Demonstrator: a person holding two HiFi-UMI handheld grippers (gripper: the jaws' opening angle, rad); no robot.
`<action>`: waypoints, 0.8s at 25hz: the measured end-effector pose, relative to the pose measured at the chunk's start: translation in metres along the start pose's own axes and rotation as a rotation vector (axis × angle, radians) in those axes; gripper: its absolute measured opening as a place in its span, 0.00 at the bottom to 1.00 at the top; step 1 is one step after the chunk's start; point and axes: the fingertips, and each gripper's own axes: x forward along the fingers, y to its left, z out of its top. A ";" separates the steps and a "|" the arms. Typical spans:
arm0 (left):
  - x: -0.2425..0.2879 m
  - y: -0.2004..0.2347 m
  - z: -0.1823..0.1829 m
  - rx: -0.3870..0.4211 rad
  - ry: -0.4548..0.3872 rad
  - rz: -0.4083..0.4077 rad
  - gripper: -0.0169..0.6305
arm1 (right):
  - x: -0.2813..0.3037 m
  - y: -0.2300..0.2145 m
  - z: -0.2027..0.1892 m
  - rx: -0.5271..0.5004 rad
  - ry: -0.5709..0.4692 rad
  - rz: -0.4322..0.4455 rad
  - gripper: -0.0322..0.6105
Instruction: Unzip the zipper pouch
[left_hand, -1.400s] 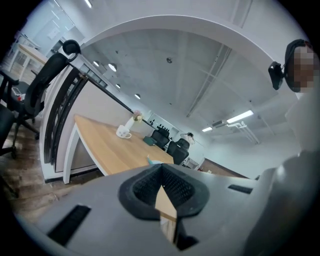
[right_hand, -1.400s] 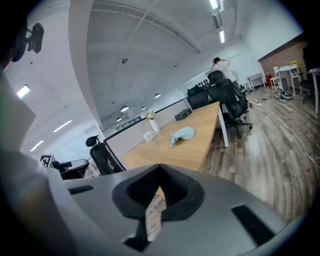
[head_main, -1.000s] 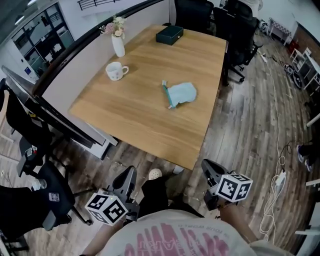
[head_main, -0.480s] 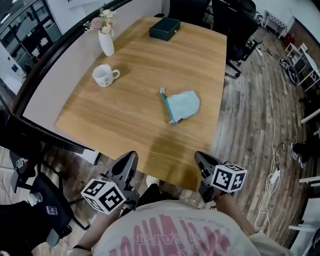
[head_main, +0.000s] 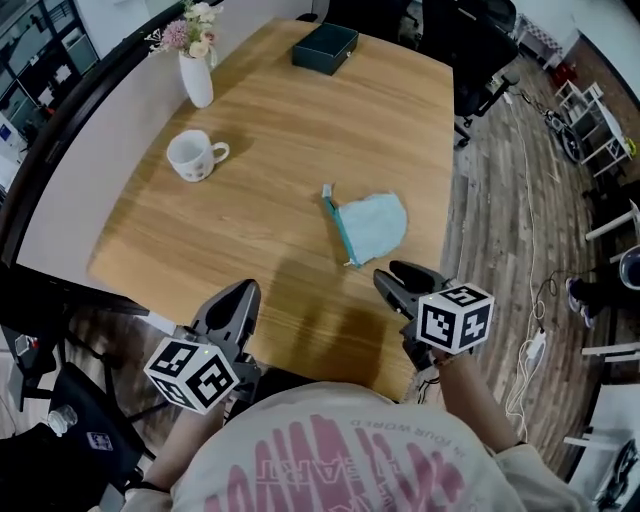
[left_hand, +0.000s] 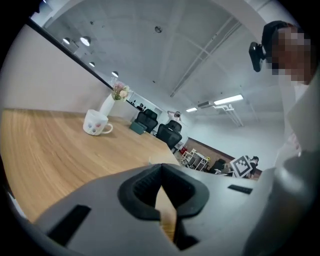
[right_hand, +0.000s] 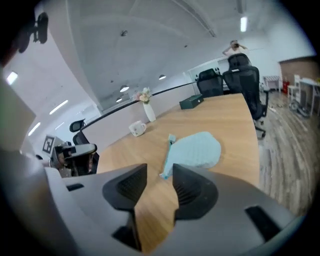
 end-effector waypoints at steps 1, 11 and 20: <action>0.004 0.004 0.000 -0.008 0.007 -0.002 0.03 | 0.006 0.002 0.006 -0.073 0.019 -0.008 0.32; 0.038 0.009 -0.006 -0.047 0.079 -0.097 0.03 | 0.070 0.001 -0.016 -0.563 0.337 -0.045 0.41; 0.051 0.022 -0.009 -0.074 0.117 -0.122 0.03 | 0.088 -0.004 -0.042 -0.459 0.415 -0.068 0.41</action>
